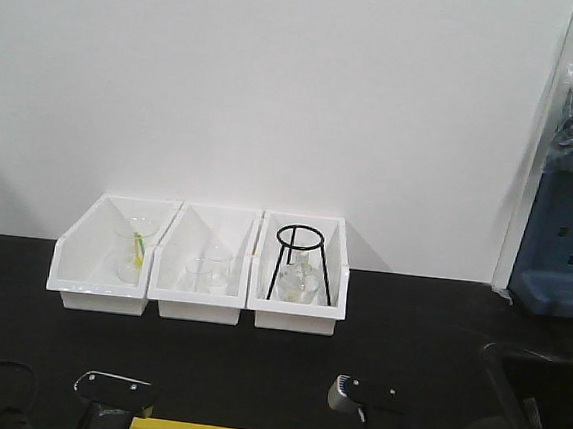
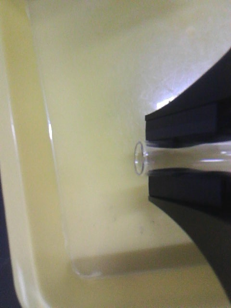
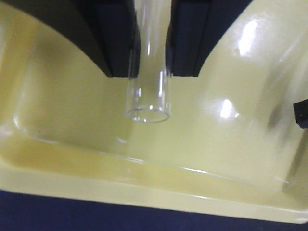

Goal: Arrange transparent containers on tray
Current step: 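Lower both held test tubes down into the yellow tray, then open both grippers to release the tubes onto the yellow tray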

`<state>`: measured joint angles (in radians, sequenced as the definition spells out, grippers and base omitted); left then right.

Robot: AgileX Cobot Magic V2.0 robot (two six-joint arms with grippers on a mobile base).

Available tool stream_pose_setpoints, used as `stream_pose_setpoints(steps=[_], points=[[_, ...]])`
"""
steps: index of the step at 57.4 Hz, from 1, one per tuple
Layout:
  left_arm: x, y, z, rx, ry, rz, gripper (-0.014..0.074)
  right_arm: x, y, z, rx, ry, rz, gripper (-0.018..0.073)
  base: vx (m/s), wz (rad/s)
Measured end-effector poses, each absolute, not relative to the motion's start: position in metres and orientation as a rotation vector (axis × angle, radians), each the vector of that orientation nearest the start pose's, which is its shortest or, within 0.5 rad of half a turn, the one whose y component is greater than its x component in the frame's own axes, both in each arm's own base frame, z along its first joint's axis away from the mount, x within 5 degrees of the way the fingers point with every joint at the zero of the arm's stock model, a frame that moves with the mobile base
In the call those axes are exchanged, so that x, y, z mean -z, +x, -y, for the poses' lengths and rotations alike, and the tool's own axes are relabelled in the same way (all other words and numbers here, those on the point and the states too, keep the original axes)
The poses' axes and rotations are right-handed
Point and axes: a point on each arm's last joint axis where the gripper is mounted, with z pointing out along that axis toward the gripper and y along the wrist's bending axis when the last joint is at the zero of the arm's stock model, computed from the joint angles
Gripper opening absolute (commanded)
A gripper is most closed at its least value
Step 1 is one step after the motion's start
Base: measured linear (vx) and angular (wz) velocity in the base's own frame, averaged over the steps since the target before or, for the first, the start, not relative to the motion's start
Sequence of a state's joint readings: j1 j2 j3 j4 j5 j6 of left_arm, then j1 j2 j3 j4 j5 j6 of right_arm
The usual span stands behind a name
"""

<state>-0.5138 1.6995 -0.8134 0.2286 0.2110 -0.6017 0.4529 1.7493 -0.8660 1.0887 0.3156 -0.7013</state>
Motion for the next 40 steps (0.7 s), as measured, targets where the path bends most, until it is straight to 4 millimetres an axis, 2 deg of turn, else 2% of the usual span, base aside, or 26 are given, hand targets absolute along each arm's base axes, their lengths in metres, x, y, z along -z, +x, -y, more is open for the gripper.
stream_pose_setpoints(steps=[15,29,34,40], points=[[-0.155,0.276,0.151,0.268,0.159,-2.598,0.0424,-0.155,0.286,-0.168,-0.667,-0.230,-2.605,0.0459,0.00,0.00],[-0.159,0.277,0.152,0.291,0.161,-2.567,0.0433,-0.158,0.286,-0.168,-0.681,-0.208,-2.598,0.0462,0.00,0.00],[-0.171,0.276,0.151,0.307,0.161,-2.532,0.0421,-0.170,0.285,-0.167,-0.691,-0.211,-2.559,0.0440,0.00,0.00],[-0.199,0.271,0.148,0.323,0.202,-2.435,0.0387,-0.200,0.280,-0.164,-0.700,-0.254,-2.454,0.0404,0.00,0.00]])
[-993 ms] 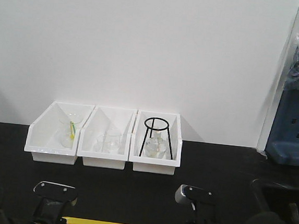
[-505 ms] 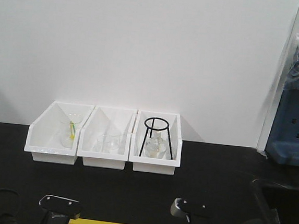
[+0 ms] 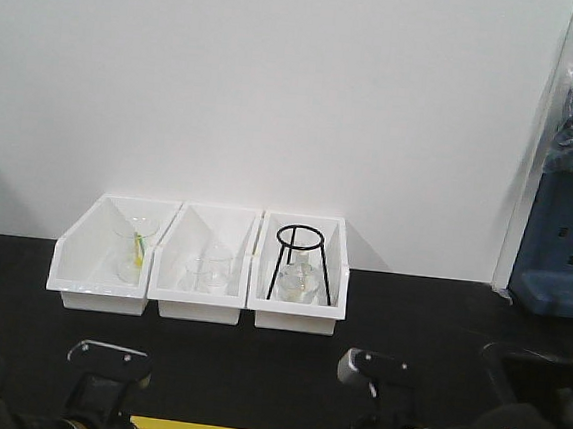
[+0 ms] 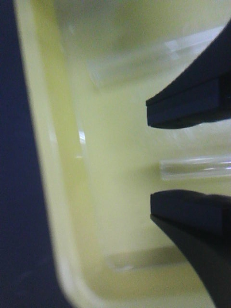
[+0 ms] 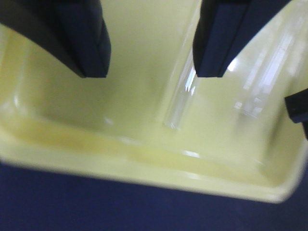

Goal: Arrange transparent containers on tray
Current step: 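Open both grippers to release the tubes onto the yellow tray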

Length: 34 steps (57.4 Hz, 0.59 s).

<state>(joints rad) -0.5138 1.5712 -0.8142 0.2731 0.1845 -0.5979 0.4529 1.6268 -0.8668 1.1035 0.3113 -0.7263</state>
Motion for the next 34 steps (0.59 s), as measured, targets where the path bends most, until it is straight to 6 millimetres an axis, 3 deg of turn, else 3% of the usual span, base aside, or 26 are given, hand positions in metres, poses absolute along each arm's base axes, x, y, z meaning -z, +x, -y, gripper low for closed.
stream_pose_setpoints(steps=[9,18,25,34], points=[[-0.252,0.255,0.135,0.282,0.312,-2.251,0.0304,-0.266,0.260,-0.154,-0.688,-0.385,-2.207,0.0321,0.00,0.00],[-0.310,0.224,0.111,0.205,0.361,-2.054,0.0194,-0.332,0.222,-0.134,-0.624,-0.496,-1.923,0.0216,0.00,0.00],[-0.346,0.192,0.089,0.210,0.308,-1.937,0.0121,-0.365,0.194,-0.120,-0.588,-0.536,-1.773,0.0134,0.00,0.00],[-0.376,0.152,0.062,0.204,0.244,-1.821,0.0014,-0.385,0.170,-0.109,-0.575,-0.557,-1.670,0.0041,0.00,0.00]])
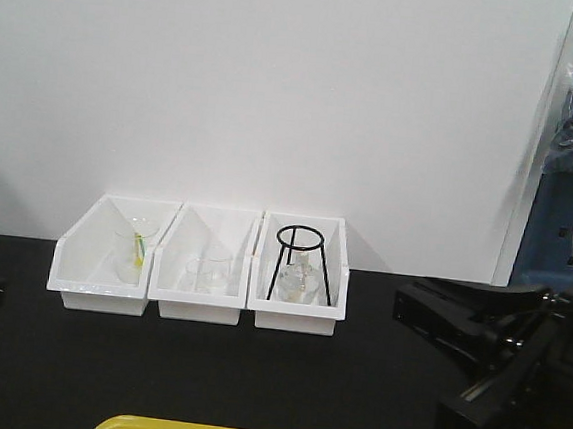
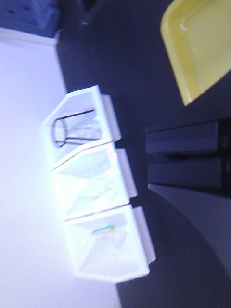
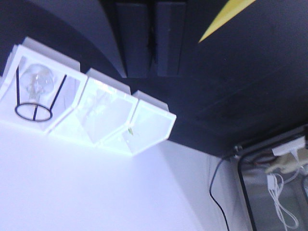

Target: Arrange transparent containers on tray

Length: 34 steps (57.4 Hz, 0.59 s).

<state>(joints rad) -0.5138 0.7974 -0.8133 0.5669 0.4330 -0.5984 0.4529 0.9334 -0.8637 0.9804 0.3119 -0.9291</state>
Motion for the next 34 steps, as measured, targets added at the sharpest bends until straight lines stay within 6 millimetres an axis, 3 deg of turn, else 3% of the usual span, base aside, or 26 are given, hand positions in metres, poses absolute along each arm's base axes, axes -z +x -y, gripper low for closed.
stream_pose_setpoints(steps=[7,16,34], points=[[-0.391,0.125,0.045,0.214,0.202,-1.741,-0.0009,-0.391,0.163,-0.105,-0.575,-0.555,-1.641,-0.0013,0.00,0.00],[-0.399,0.103,0.030,0.220,0.161,-1.691,-0.0008,-0.390,0.163,-0.105,-0.573,-0.560,-1.645,-0.0013,0.00,0.00],[-0.399,0.095,0.024,0.213,0.139,-1.689,-0.0008,-0.389,0.163,-0.106,-0.574,-0.564,-1.647,-0.0013,0.00,0.00]])
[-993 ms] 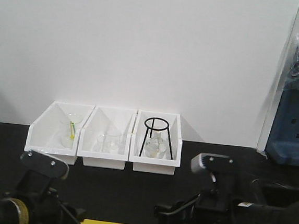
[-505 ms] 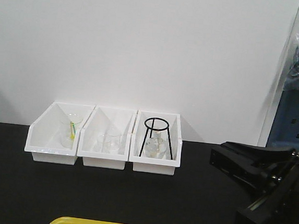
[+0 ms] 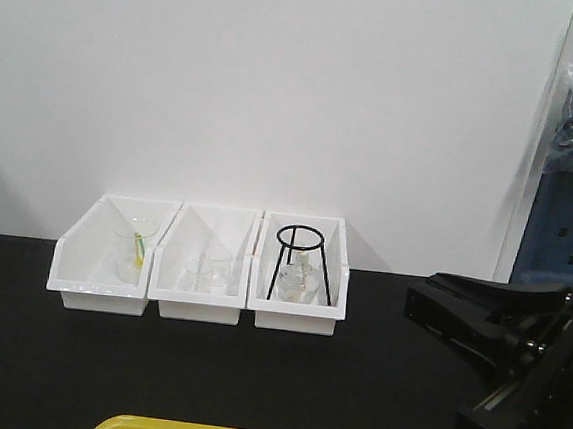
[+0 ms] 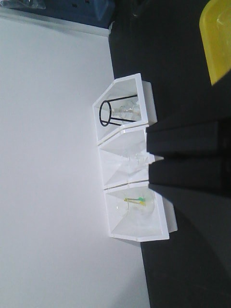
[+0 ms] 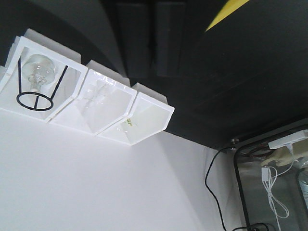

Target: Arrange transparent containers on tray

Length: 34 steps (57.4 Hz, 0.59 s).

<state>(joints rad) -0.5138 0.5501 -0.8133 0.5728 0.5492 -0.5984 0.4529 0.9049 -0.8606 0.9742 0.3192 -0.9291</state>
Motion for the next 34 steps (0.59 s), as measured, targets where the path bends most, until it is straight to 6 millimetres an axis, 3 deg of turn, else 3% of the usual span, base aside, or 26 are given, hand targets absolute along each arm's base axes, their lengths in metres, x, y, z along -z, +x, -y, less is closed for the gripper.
stream_pose_setpoints(steps=[26,34], points=[[-0.398,0.094,0.021,0.181,0.140,-1.697,-0.0007,-0.389,0.163,-0.106,-0.572,-0.566,-1.646,-0.0013,0.00,0.00],[-0.381,0.088,0.018,0.171,0.153,-1.706,-0.0007,-0.389,0.163,-0.106,-0.573,-0.567,-1.647,-0.0013,0.00,0.00]])
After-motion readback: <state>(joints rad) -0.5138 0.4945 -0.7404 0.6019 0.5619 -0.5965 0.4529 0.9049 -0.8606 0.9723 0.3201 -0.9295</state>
